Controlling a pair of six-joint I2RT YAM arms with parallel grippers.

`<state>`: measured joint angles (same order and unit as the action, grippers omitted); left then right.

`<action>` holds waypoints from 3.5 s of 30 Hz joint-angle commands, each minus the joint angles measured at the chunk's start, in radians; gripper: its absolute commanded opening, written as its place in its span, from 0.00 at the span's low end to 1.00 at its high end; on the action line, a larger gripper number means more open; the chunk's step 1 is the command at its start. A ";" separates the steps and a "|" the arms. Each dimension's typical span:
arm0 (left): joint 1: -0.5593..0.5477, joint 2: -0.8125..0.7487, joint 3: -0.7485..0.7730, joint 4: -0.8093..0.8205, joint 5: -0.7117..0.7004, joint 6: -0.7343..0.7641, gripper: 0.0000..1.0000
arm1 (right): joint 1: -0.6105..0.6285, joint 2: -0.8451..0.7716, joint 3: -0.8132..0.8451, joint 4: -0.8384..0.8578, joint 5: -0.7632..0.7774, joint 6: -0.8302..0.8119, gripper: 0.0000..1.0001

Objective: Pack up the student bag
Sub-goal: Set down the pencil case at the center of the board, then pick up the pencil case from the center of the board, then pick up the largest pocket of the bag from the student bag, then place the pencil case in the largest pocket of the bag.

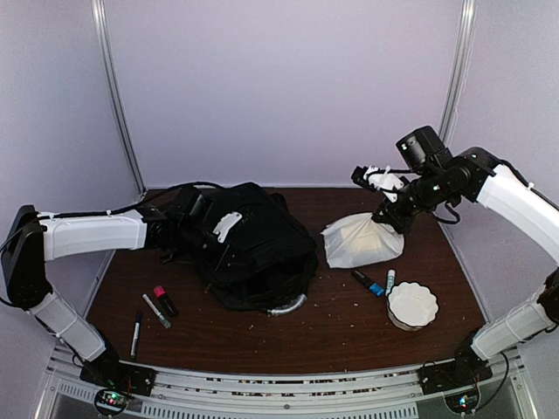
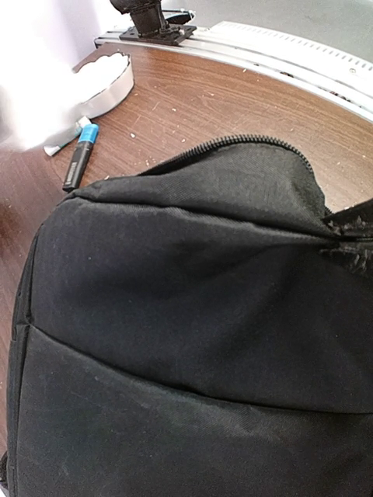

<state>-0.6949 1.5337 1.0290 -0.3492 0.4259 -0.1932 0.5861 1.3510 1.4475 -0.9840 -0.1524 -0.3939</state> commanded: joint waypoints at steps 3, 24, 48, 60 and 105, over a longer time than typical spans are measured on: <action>0.003 0.015 0.043 0.043 -0.022 -0.008 0.00 | 0.116 -0.012 -0.084 0.064 -0.083 -0.041 0.00; 0.003 0.018 0.039 0.032 -0.019 -0.002 0.00 | 0.254 0.048 -0.265 -0.021 -0.203 -0.147 0.49; 0.003 0.027 0.040 0.023 0.004 0.001 0.00 | -0.052 0.598 0.056 -0.283 -0.560 -0.139 1.00; 0.003 0.030 0.045 0.017 0.003 0.005 0.00 | -0.038 0.662 0.010 -0.275 -0.646 -0.163 0.71; 0.011 -0.047 0.496 -0.408 0.001 0.168 0.00 | 0.536 0.326 -0.061 0.708 0.330 -0.609 0.00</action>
<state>-0.6815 1.5501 1.4620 -0.8085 0.3626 -0.0692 1.1172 1.6295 1.4181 -0.5808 0.0483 -0.9607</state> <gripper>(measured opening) 0.015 0.024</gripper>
